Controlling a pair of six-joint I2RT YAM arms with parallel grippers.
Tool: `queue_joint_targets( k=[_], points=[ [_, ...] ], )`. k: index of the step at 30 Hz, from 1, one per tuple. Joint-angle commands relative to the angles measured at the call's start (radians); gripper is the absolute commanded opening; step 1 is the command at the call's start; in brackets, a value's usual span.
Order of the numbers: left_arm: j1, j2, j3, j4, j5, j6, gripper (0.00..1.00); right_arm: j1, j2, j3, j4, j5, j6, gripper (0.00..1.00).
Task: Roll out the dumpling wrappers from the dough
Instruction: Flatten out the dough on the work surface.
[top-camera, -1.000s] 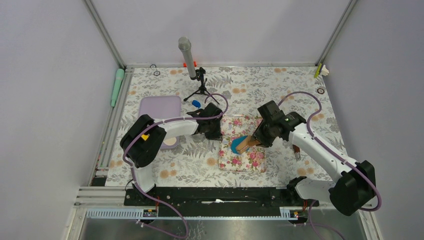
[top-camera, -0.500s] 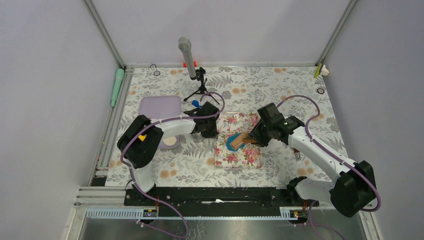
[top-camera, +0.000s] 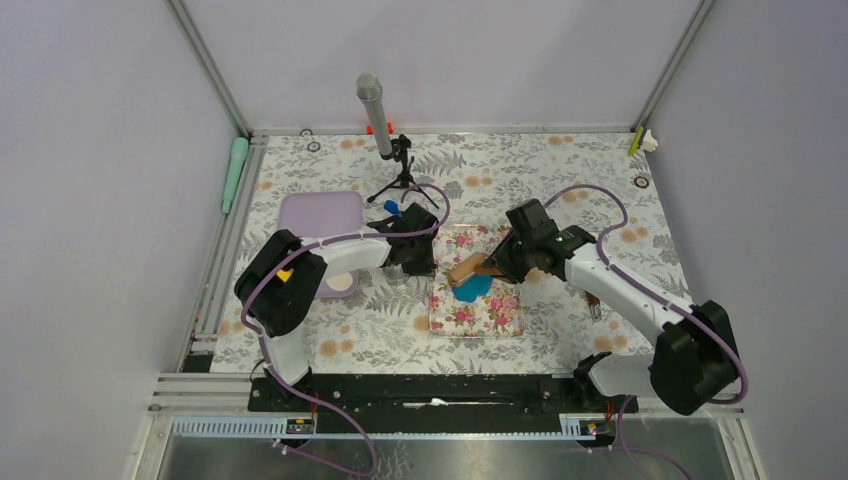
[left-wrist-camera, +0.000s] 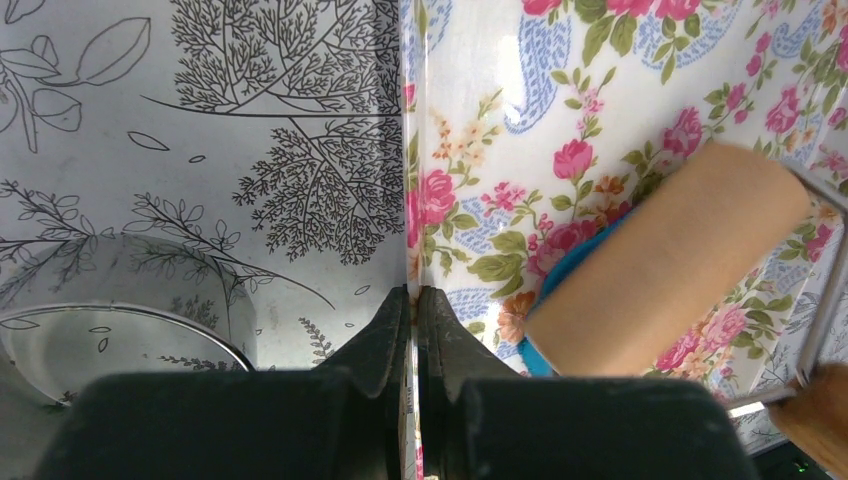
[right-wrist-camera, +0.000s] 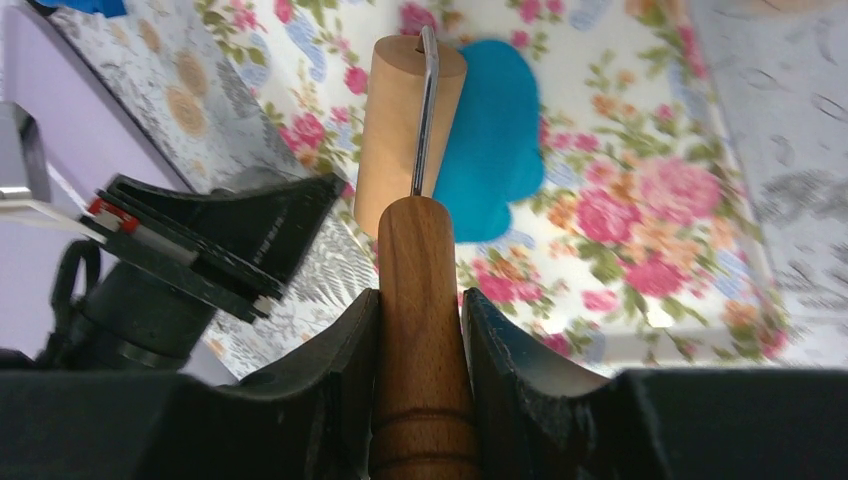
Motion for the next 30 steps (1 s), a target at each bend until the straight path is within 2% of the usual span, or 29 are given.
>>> queue_joint_targets(
  k=[1, 8, 14, 18, 24, 30],
  points=[
    [-0.012, -0.043, 0.007, 0.038, 0.076, 0.026, 0.00, 0.004, 0.196, -0.112, -0.223, 0.191, -0.041, 0.00],
    [-0.012, -0.040, 0.006, 0.037, 0.078, 0.024, 0.00, 0.004, 0.216, -0.135, -0.183, 0.158, -0.039, 0.00],
    [-0.012, -0.038, 0.009, 0.027, 0.065, 0.023, 0.00, 0.016, 0.047, 0.118, -0.280, 0.136, -0.128, 0.00],
    [-0.012, -0.022, 0.028, 0.015, 0.050, 0.006, 0.00, 0.016, -0.054, 0.211, -0.285, 0.126, -0.198, 0.00],
    [-0.011, -0.028, 0.025, 0.021, 0.049, -0.002, 0.00, 0.016, -0.148, 0.076, -0.245, 0.044, -0.168, 0.00],
    [-0.012, -0.028, 0.021, 0.018, 0.057, 0.007, 0.00, 0.016, -0.161, -0.023, -0.164, -0.045, -0.126, 0.00]
  ],
)
